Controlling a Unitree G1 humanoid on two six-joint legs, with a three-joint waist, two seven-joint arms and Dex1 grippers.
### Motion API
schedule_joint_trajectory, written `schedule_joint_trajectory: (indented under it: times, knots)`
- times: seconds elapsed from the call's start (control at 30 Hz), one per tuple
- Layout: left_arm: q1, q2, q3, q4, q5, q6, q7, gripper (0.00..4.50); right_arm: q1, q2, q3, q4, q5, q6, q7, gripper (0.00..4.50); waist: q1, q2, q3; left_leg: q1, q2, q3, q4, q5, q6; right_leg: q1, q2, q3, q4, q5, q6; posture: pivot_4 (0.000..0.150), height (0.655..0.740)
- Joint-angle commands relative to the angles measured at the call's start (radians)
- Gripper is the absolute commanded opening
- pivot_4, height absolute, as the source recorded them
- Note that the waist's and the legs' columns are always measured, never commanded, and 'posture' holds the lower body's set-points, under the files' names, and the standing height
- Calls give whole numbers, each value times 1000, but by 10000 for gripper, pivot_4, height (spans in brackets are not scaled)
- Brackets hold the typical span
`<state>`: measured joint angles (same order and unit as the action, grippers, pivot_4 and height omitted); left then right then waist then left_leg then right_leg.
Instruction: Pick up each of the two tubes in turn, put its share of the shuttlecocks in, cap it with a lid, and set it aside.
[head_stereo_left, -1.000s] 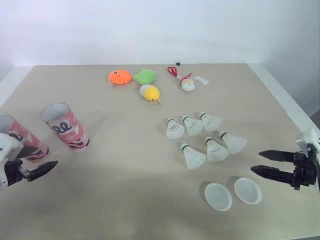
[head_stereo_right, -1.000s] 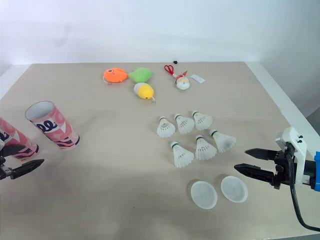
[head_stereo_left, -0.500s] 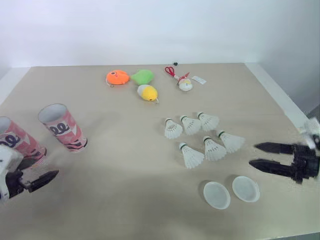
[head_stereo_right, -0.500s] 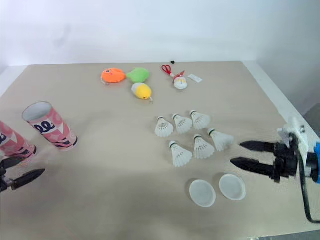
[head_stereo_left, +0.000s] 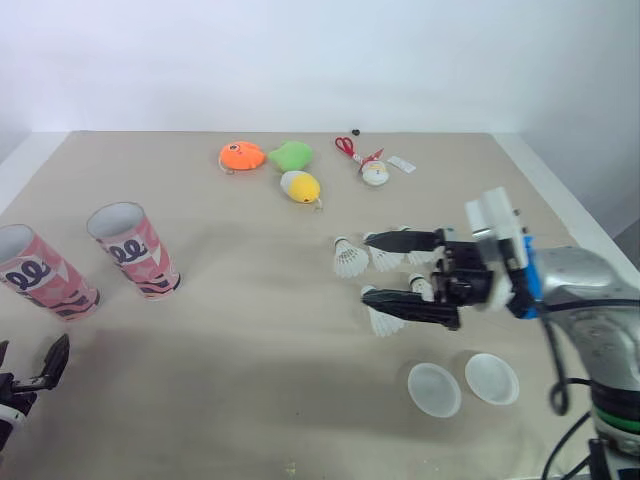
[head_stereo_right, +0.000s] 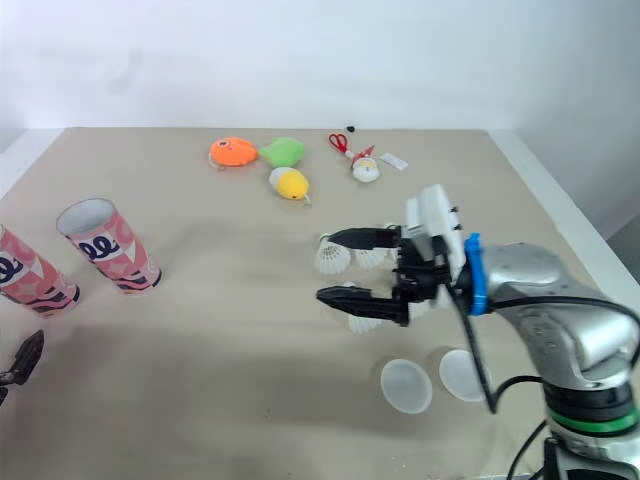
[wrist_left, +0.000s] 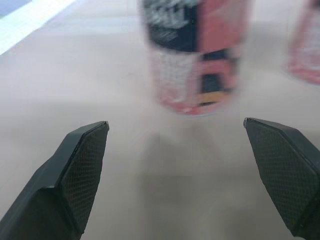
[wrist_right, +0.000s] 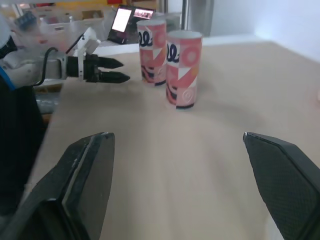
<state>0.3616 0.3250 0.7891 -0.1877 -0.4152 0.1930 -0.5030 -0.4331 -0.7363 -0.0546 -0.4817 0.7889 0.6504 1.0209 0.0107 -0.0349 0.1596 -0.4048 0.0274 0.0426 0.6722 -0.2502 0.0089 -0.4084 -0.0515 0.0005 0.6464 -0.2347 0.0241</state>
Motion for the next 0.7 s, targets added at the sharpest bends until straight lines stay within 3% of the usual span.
schedule_joint_trajectory:
  times: [0.03,0.7]
  knots:
    - [-38,-9,-18,27,2,-49,55,45000,-51,57,43,20,-57,-93,4,43919,0,0,0,0,0,0,0,0,0,0,0,0,0,1,1,1500,7400]
    - [-389,187,-180,472,69,-186,54,45000,-88,158,125,74,-153,-183,5,43919,-2,0,-1,1,2,0,0,1,0,-1,1,0,1,6,2,1500,7400]
